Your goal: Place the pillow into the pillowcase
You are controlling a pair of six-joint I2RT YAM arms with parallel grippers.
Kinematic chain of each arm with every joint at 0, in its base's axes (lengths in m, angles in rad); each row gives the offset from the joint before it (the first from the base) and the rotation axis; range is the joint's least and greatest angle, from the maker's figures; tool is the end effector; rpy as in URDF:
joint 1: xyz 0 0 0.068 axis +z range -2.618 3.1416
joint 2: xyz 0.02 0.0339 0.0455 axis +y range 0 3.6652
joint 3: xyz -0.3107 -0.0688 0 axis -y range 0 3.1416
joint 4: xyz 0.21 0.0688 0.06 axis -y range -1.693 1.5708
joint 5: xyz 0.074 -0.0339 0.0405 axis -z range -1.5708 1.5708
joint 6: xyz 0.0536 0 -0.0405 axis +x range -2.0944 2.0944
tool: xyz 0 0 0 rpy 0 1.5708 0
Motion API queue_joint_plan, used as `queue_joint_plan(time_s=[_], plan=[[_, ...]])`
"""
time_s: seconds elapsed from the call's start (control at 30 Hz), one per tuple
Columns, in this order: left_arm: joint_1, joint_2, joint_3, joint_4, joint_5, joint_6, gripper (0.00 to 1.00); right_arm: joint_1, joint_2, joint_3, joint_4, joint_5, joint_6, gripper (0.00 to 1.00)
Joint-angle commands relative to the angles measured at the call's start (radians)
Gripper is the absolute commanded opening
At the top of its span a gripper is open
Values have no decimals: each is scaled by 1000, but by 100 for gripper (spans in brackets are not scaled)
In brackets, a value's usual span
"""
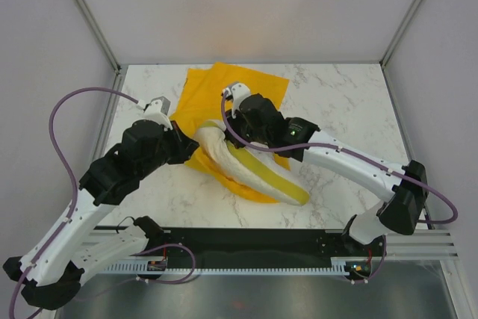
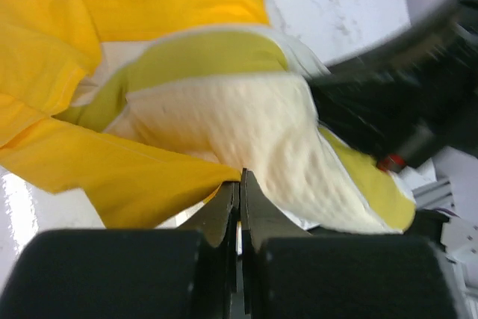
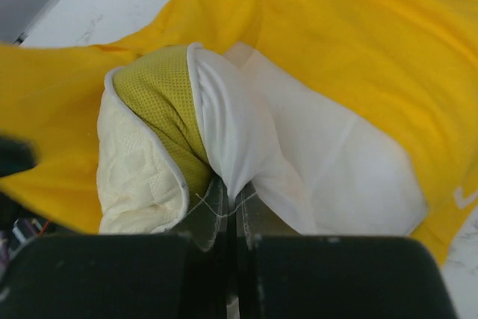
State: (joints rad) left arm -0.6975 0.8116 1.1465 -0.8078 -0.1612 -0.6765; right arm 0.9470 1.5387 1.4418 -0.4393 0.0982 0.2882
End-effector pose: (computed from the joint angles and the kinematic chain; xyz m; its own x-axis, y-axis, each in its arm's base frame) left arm 0.0804 -0.0562 0.4068 -0.6006 -0.3030 -0.7400 0.1904 0.8446 -0.5004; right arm 0.1995 0.2683 0.3984 -0.5017 -0.2129 -0.8384 -0.6424 0.7408 0.1963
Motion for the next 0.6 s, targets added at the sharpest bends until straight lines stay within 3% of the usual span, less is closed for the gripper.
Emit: queue_joint_plan(time_s=[0.0,0.1,0.13,0.17,0.27,0.37,0.47,0.57], plan=[[91,-22,-62,139,11,17,2,106,-37,-63,48,-97,-40,5],[277,15,-145,216,156,31,2,141,-52,-86,68,-159,-58,35],[355,36,-180,237,195,29,2,138,-74,-90,73,-128,-54,52],[389,44,-201,252,207,20,2,136,-86,-89,71,-105,-54,58],[502,38,-304,329,274,-18,2,79,-120,-74,67,-115,-55,65],[569,18,-396,380,279,-43,2,7,-115,-25,25,-104,-64,65],[639,11,-445,415,262,-44,2,-95,-60,11,-28,7,-48,65],[759,85,-438,459,351,-35,2,-177,-5,-10,-24,41,-20,64]])
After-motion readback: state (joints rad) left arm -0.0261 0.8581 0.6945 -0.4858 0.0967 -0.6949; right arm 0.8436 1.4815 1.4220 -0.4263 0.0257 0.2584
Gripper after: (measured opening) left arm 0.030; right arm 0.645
